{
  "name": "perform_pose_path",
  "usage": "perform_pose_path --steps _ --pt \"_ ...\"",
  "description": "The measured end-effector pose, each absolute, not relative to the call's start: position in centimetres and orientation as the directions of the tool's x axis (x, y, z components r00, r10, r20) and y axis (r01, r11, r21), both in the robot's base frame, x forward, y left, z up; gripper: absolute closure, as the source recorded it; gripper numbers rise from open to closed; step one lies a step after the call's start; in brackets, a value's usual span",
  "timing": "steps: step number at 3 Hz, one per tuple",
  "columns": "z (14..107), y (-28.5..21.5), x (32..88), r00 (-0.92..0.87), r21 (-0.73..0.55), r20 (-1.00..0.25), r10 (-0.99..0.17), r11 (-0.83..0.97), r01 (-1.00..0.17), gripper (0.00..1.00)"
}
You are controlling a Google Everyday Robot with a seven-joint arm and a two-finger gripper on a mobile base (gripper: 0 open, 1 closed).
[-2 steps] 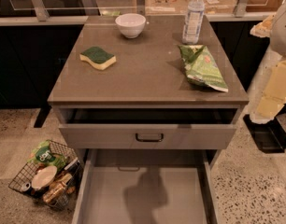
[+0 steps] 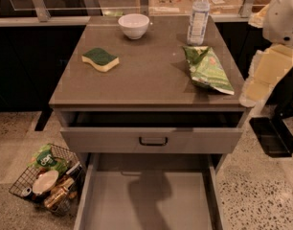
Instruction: Place sponge into middle drawer
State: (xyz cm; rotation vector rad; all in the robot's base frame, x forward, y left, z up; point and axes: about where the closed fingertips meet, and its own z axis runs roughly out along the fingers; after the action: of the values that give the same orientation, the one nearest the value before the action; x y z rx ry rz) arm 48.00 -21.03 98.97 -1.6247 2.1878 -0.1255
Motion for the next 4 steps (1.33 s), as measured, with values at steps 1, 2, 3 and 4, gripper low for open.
perform_pose_path --steps 1,2,3,4 --pt "97.3 -20.2 52.1 -0.276 -0.295 -0.404 -0.872 0.410 -0.863 0.00" --pt "96.4 -18.7 55.7 -0.253 -0.290 -0.566 -0.785 0.477 -0.830 0.00" --pt "95.3 -14.7 58.9 -0.134 -0.277 -0.738 -0.661 0.478 -0.834 0.00" --pt "96.6 -11.2 63.1 0.023 -0.341 -0.837 -0.547 0.487 -0.804 0.00"
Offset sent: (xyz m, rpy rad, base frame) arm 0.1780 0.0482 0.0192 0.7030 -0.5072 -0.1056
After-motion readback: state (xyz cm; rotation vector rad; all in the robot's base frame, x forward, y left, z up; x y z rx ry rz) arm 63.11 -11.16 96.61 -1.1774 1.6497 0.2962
